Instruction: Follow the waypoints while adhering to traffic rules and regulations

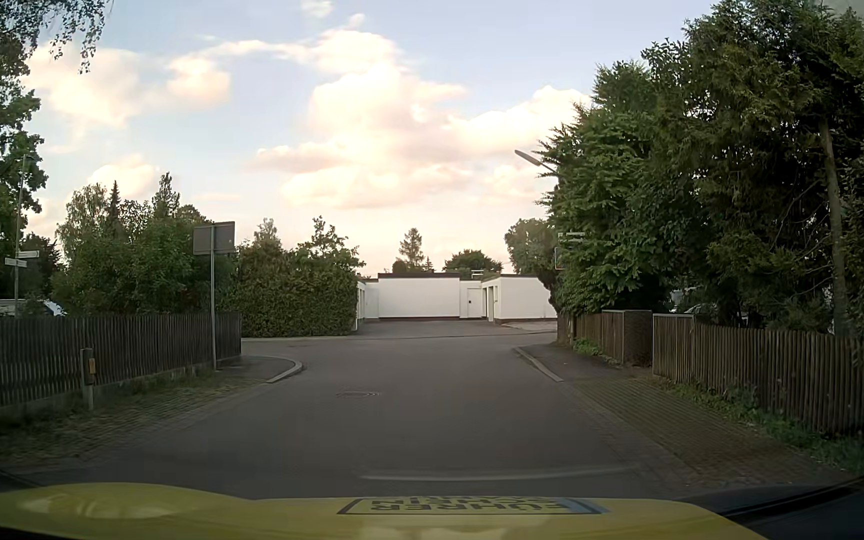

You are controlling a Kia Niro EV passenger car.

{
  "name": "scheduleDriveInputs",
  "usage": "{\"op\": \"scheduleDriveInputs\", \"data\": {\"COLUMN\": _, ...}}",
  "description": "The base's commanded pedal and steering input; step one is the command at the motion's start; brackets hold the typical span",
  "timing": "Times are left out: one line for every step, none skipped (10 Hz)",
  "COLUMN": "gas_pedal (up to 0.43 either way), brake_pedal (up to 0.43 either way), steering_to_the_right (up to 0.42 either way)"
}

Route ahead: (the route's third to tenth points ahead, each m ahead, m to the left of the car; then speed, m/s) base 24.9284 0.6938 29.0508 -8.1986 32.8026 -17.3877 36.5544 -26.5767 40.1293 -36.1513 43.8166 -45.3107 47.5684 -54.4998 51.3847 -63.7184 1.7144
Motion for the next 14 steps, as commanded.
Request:
{"op": "scheduleDriveInputs", "data": {"gas_pedal": 0.0, "brake_pedal": 0.0, "steering_to_the_right": 0.071}}
{"op": "scheduleDriveInputs", "data": {"gas_pedal": 0.0, "brake_pedal": 0.0, "steering_to_the_right": 0.071}}
{"op": "scheduleDriveInputs", "data": {"gas_pedal": 0.0, "brake_pedal": 0.0, "steering_to_the_right": 0.071}}
{"op": "scheduleDriveInputs", "data": {"gas_pedal": 0.0, "brake_pedal": 0.0, "steering_to_the_right": 0.07}}
{"op": "scheduleDriveInputs", "data": {"gas_pedal": 0.0, "brake_pedal": 0.0, "steering_to_the_right": 0.07}}
{"op": "scheduleDriveInputs", "data": {"gas_pedal": 0.0, "brake_pedal": 0.0, "steering_to_the_right": 0.07}}
{"op": "scheduleDriveInputs", "data": {"gas_pedal": 0.0, "brake_pedal": 0.0, "steering_to_the_right": 0.071}}
{"op": "scheduleDriveInputs", "data": {"gas_pedal": 0.0, "brake_pedal": 0.0, "steering_to_the_right": 0.071}}
{"op": "scheduleDriveInputs", "data": {"gas_pedal": 0.0, "brake_pedal": 0.024, "steering_to_the_right": 0.072}}
{"op": "scheduleDriveInputs", "data": {"gas_pedal": 0.0, "brake_pedal": 0.067, "steering_to_the_right": 0.079}}
{"op": "scheduleDriveInputs", "data": {"gas_pedal": 0.0, "brake_pedal": 0.11, "steering_to_the_right": 0.096}}
{"op": "scheduleDriveInputs", "data": {"gas_pedal": 0.0, "brake_pedal": 0.122, "steering_to_the_right": 0.119}}
{"op": "scheduleDriveInputs", "data": {"gas_pedal": 0.0, "brake_pedal": 0.128, "steering_to_the_right": 0.13}}
{"op": "scheduleDriveInputs", "data": {"gas_pedal": 0.0, "brake_pedal": 0.134, "steering_to_the_right": 0.131}}
